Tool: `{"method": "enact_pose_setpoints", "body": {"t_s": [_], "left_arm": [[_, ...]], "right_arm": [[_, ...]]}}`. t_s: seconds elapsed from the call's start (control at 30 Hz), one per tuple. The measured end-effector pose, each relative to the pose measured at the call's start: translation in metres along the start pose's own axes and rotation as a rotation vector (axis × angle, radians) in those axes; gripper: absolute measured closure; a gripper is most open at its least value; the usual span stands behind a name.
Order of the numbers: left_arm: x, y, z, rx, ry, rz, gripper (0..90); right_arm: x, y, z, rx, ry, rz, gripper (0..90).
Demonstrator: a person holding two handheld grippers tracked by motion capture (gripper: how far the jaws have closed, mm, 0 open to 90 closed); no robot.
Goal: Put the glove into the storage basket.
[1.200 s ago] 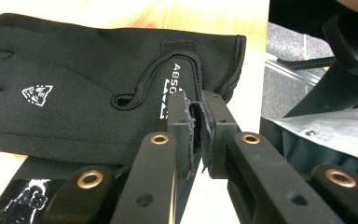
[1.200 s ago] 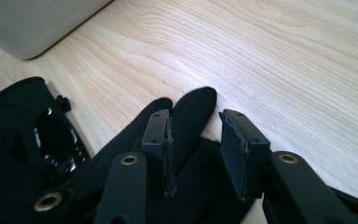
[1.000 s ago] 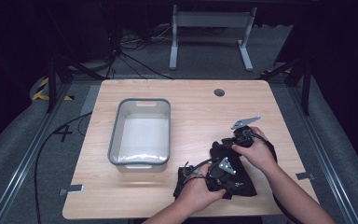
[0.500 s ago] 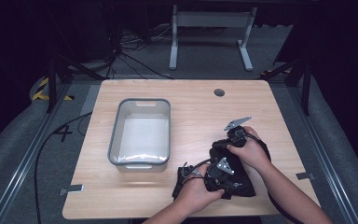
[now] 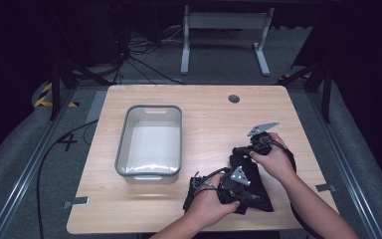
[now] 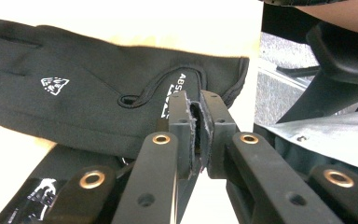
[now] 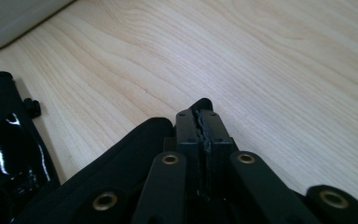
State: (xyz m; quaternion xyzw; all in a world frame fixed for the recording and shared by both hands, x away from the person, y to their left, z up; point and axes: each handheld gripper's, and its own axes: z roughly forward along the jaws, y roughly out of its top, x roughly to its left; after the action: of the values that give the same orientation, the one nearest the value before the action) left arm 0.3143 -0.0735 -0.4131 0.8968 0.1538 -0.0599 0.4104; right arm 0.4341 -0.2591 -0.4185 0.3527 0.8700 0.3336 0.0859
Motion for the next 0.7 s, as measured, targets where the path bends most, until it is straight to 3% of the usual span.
{"method": "enact_pose_setpoints", "body": {"t_s": [0.23, 0.4, 0.7], "left_arm": [[-0.003, 0.004, -0.020, -0.042, 0.028, 0.017, 86.3], [0.002, 0.002, -0.041, -0.072, 0.059, 0.016, 86.5], [0.022, -0.014, -0.078, -0.107, 0.147, -0.038, 87.0]], "right_arm": [[-0.006, -0.001, -0.036, -0.049, -0.034, 0.036, 88.3], [-0.008, -0.007, -0.058, -0.080, -0.054, 0.071, 88.2], [-0.001, -0.020, -0.081, -0.130, -0.047, 0.099, 88.2]]}}
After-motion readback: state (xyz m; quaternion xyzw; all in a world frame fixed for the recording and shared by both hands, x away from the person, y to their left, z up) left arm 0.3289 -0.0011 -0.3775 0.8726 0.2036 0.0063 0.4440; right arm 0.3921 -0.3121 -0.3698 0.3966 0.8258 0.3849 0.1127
